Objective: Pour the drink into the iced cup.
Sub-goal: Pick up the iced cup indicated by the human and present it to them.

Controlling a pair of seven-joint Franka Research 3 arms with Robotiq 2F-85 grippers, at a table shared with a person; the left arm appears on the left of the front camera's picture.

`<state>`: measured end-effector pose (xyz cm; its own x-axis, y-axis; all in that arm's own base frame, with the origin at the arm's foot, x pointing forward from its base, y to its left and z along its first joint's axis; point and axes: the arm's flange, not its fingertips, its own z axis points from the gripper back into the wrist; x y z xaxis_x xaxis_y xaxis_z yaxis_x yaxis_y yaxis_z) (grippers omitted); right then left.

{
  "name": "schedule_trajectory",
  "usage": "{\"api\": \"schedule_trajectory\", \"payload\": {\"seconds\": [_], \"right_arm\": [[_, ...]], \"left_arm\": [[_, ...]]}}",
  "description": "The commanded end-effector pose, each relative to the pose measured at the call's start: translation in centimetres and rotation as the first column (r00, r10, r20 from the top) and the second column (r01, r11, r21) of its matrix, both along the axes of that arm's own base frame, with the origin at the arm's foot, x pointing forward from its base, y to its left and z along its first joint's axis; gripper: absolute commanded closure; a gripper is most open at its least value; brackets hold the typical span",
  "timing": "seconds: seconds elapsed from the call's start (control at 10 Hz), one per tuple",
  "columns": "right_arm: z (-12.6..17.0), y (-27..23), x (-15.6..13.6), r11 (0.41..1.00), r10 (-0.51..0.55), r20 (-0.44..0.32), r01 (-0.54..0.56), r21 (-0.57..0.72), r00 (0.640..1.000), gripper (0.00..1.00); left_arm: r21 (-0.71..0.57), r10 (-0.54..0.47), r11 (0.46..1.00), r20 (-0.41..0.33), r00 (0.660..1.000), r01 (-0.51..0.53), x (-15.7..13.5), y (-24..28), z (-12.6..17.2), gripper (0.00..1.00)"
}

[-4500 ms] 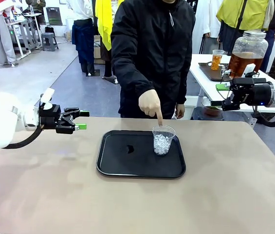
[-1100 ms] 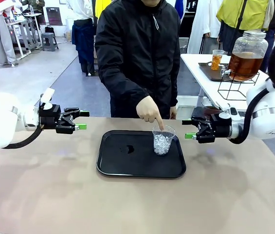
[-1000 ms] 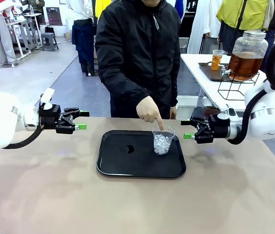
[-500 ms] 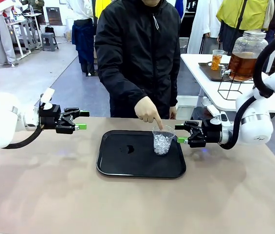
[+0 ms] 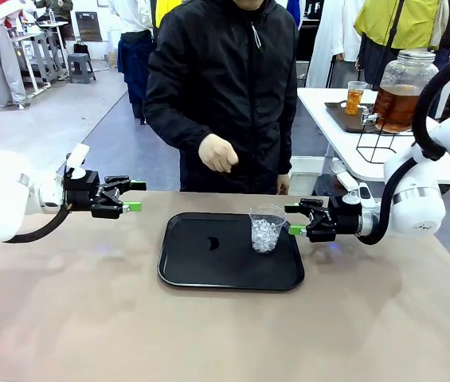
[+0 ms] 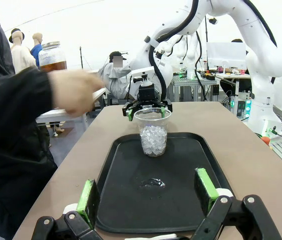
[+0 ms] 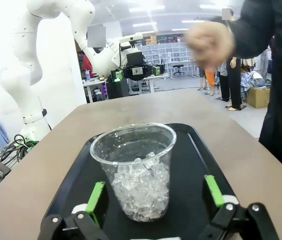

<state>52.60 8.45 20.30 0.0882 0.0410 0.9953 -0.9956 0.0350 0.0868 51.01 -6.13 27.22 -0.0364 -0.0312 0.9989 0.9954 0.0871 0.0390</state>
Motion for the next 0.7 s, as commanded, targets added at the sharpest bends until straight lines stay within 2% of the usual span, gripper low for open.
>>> {"api": "schedule_trajectory", "payload": {"seconds": [0.0,0.6], "right_arm": [[0.3,0.7,-1.2,1.000,0.023,0.026,-0.023,-0.005,0.999,0.00],[-0.5,1.9,-2.0,0.998,0.051,0.019,-0.051,-0.021,0.999,0.00]], "left_arm": [[-0.003,0.000,1.000,-0.006,1.000,0.000,0.1,0.0,0.2,0.00],[-0.003,0.000,1.000,-0.006,1.000,0.000,0.1,0.0,0.2,0.00]]}}
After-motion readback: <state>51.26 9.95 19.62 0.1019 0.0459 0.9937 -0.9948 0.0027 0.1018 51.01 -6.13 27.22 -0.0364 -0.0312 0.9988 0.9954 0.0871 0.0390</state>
